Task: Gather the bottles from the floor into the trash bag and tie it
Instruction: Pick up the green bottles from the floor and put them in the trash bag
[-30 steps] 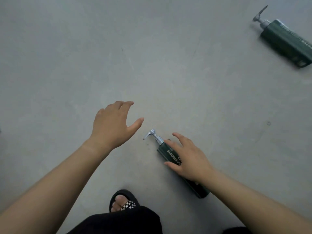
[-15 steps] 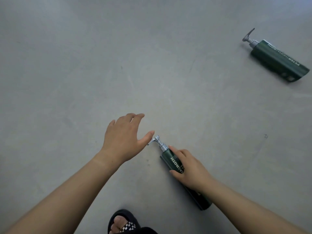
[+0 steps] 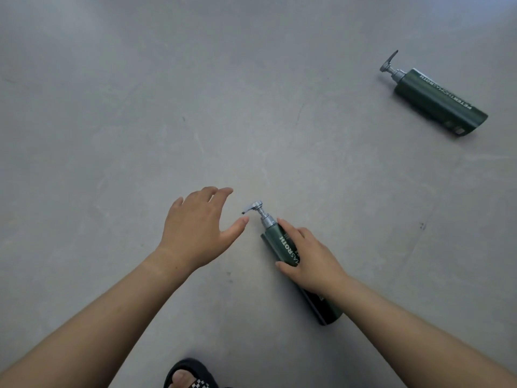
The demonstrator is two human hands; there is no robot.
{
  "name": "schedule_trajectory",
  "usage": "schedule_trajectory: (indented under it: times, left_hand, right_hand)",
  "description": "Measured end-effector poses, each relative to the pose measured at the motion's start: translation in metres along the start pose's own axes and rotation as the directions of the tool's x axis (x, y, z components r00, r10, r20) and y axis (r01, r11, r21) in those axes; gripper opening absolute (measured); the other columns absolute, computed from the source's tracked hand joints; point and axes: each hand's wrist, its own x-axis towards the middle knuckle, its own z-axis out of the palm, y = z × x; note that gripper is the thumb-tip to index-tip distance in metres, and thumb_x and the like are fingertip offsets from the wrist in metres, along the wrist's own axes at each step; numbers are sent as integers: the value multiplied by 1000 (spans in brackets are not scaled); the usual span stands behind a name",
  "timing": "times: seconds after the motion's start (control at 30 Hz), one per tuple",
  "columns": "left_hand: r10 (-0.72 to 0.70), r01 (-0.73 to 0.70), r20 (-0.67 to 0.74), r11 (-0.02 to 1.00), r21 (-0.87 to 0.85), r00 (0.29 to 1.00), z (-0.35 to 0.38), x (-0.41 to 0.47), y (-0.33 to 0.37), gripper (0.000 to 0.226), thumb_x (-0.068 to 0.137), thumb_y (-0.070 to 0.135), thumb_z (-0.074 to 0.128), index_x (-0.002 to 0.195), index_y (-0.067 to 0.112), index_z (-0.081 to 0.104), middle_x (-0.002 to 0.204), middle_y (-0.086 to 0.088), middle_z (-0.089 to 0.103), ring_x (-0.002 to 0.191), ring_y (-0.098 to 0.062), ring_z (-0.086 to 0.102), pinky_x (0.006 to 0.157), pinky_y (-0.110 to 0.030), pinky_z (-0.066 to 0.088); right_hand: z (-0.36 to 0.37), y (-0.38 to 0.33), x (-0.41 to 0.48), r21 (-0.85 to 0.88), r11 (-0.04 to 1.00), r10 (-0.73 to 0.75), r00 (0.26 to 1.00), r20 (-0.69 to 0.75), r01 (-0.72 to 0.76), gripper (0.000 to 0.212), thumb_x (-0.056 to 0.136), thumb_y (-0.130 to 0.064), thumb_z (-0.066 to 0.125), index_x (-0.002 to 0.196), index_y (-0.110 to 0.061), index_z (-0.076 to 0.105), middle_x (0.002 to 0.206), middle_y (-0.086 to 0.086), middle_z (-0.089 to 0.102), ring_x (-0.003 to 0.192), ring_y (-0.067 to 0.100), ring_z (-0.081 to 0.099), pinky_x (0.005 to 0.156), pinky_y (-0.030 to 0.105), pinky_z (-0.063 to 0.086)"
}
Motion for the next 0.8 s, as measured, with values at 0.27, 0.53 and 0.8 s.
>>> schedule_trajectory:
  times: [0.27,0.53,0.8]
  left_hand:
    - [120,-119,-130,993,18,984,-57,49,60,65,84,63,36,136,24,42,135,0,52,121,-22,50,98,-42,41]
    - [189,-186,-258,982,36,947,-115,108,148,62,86,63,37,135,25,43,136,-1,51,120,-25,51,90,-39,43]
    - [239,-197,-185,956,217,953,-159,140,240,63,86,63,38,136,25,40,134,-1,51,118,-23,51,89,-39,42]
  right_hand:
    - [-150,0,29,32,999,-21,954,-300,32,83,69,-44,70,133,-46,18,119,2,52,99,24,55,80,32,41]
    - [-266,29,30,149,986,10,863,-505,76,79,64,-45,78,122,-42,25,109,-5,48,93,16,51,75,29,38]
    - [-325,78,-3,370,920,119,806,-579,130,79,64,-44,80,120,-51,26,114,-7,48,97,17,56,76,29,44]
